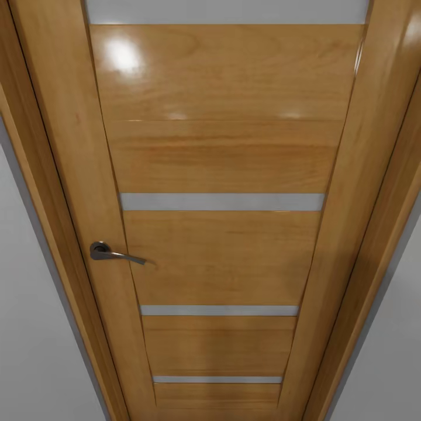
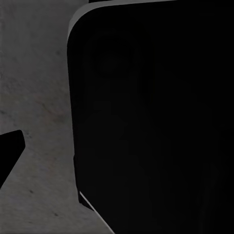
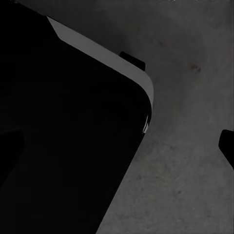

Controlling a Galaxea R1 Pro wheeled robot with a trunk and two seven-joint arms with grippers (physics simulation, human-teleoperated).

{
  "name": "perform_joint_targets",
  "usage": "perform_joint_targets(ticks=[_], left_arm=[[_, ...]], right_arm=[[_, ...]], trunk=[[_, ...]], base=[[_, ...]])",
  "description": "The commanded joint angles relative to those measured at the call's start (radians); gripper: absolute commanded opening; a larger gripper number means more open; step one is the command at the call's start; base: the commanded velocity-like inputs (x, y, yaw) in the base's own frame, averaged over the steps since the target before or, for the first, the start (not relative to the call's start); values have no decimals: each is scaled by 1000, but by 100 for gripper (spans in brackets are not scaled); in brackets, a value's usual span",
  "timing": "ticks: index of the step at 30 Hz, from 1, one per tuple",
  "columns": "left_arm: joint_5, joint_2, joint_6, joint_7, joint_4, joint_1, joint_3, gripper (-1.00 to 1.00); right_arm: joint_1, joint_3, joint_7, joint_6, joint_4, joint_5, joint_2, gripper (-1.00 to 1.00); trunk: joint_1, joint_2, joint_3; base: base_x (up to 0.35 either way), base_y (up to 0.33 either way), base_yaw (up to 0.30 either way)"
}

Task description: Move the two storage containers from the living room to the garage. In the garage, place one container on the floor and stack the other container on top of it (either order is fine).

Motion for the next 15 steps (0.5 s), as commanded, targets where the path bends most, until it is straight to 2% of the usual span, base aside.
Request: perform_joint_targets(ticks=[1,15], left_arm=[[0,0,0,0,0,0,0,100],[0,0,0,1,0,0,0,100]], right_arm=[[0,4,-1,-2,0,0,0,100],[-2,3,0,-1,0,0,3,100]], trunk=[[0,0,-1],[0,0,-1]], base=[[0,0,0],[0,0,0]])
